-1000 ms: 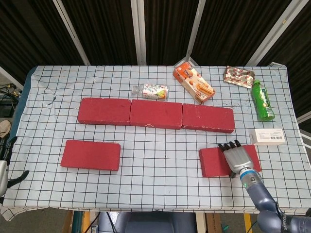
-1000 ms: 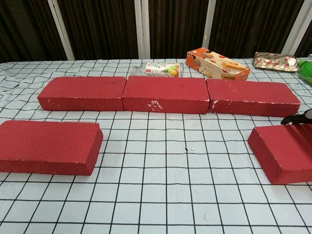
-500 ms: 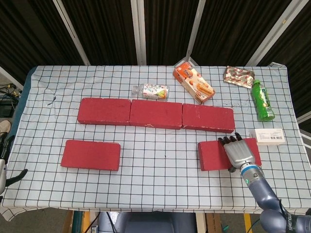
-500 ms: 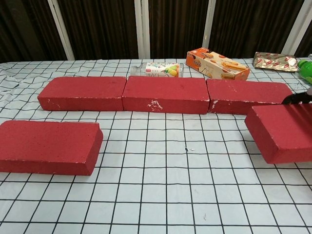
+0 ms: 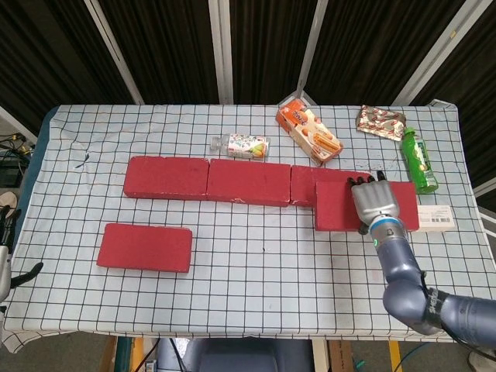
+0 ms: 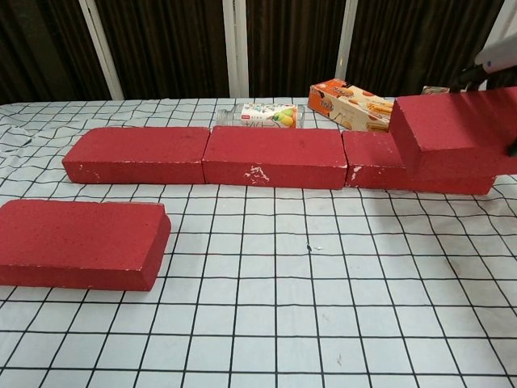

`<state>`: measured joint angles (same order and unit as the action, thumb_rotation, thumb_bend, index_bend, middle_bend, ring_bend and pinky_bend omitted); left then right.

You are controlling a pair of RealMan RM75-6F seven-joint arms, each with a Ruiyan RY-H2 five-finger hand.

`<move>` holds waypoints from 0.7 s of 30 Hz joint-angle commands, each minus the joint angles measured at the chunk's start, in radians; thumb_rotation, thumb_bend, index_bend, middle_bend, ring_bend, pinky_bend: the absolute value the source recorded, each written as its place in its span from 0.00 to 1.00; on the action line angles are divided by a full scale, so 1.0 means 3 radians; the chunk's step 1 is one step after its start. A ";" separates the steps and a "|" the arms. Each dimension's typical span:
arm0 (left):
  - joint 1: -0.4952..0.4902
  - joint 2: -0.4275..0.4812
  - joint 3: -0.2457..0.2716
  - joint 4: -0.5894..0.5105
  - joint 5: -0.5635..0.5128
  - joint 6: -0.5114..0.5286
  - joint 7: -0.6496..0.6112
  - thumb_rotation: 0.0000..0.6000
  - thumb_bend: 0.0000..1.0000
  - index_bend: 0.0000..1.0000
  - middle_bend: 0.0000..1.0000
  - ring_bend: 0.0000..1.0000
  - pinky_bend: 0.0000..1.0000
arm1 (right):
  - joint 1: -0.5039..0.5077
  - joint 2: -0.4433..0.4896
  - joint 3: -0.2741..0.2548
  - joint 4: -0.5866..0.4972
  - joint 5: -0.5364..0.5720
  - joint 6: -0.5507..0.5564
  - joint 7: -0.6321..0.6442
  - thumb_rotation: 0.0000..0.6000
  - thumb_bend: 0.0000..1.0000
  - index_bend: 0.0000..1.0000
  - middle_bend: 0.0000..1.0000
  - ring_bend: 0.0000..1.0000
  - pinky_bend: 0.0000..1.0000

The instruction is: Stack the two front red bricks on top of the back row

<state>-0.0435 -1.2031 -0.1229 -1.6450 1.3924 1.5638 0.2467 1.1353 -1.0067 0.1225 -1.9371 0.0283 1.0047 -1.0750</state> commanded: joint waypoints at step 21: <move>-0.0105 -0.0127 -0.0118 0.0130 -0.0307 -0.0098 0.0222 1.00 0.10 0.07 0.00 0.00 0.11 | 0.0983 -0.1351 0.0677 0.2638 0.2281 -0.1029 -0.1657 1.00 0.17 0.45 0.32 0.19 0.00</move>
<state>-0.0738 -1.2400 -0.1579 -1.6064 1.3017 1.5360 0.3118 1.4359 -1.4031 0.3197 -1.1547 0.7180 0.7052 -1.5662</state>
